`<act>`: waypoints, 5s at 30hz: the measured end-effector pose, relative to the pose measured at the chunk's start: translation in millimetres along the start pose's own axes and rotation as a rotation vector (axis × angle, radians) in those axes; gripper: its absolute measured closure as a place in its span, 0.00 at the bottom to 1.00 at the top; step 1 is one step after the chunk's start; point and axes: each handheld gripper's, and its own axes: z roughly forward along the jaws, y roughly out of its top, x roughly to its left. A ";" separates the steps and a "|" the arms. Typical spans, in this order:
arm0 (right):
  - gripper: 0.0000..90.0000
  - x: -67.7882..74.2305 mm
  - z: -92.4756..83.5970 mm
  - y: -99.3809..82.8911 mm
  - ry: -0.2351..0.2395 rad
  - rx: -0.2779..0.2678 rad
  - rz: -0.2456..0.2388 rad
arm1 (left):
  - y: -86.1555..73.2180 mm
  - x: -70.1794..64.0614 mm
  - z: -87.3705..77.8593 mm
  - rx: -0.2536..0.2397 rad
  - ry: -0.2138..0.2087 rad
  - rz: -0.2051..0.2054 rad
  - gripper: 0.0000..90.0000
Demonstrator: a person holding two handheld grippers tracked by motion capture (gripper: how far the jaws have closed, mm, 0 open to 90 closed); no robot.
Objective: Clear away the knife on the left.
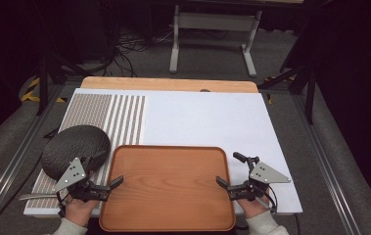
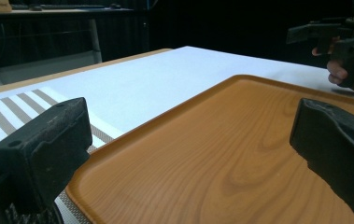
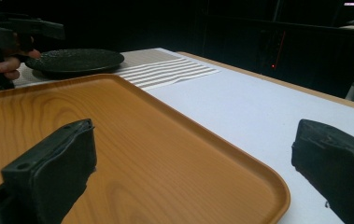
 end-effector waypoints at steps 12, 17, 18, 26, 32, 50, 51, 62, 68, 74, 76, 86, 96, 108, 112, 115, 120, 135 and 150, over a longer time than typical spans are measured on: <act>0.01 -1.1 -0.3 0.0 0.003 -0.002 0.001 | 7.7 -0.1 -2.7 0.023 -0.031 0.029 0.01; 0.01 -1.1 -0.6 1.8 0.000 -0.008 0.000 | 13.1 -0.8 -3.8 0.044 -0.067 0.021 0.02; 0.01 -1.2 -0.8 1.9 0.001 -0.008 -0.002 | 14.6 -1.1 -4.2 0.053 -0.071 0.028 0.02; 0.01 -2.7 -1.7 2.3 0.000 -0.013 0.004 | 29.7 -0.1 -5.4 0.108 -0.128 0.050 0.02; 0.01 -3.4 -2.2 3.1 0.003 -0.010 0.012 | 38.1 -0.1 -5.3 0.134 -0.150 0.073 0.02; 0.04 -3.6 -1.4 3.2 0.038 0.003 0.024 | 64.6 4.9 -11.4 0.294 -0.284 0.131 0.09; 0.04 -3.6 -1.4 3.2 0.038 0.003 0.024 | 65.5 6.0 -11.4 0.315 -0.302 0.115 0.09; 0.05 -3.1 -0.6 3.4 0.053 0.006 0.028 | 77.5 14.4 -23.7 0.460 -0.317 0.163 0.08; 0.06 -3.2 -0.7 3.4 0.060 0.005 0.035 | 78.0 22.1 -30.4 0.511 -0.339 0.156 0.10; 0.06 -3.3 -0.3 3.4 0.069 0.009 0.039 | 78.2 26.6 -38.6 0.579 -0.330 0.204 0.13; 0.06 -3.3 0.1 3.3 0.073 0.009 0.041 | 78.2 27.4 -41.2 0.595 -0.327 0.214 0.14; 0.07 -3.5 0.1 3.3 0.078 0.008 0.044 | 76.4 31.9 -51.7 0.690 -0.313 0.272 0.20; 0.07 -4.0 0.1 3.1 0.082 0.009 0.050 | 73.5 34.0 -51.6 0.782 -0.331 0.306 0.23; 0.06 -3.8 0.9 2.7 0.084 0.009 0.054 | 67.8 42.2 -53.4 0.902 -0.341 0.324 0.28; 0.06 -3.5 1.3 2.6 0.087 0.010 0.056 | 66.3 43.4 -53.8 0.944 -0.336 0.327 0.29; 0.06 -3.4 1.4 2.7 0.088 0.012 0.053 | 65.2 44.7 -54.0 0.972 -0.349 0.329 0.30; 0.06 -3.4 1.1 2.7 0.088 0.010 0.056 | 61.0 47.0 -53.6 1.030 -0.364 0.334 0.32; 0.06 -3.1 3.2 2.6 0.097 0.020 0.047 | 49.1 56.5 -55.7 1.184 -0.387 0.328 0.41; 0.06 -3.1 2.8 2.6 0.096 0.018 0.046 | 33.3 66.6 -56.1 1.360 -0.390 0.385 0.57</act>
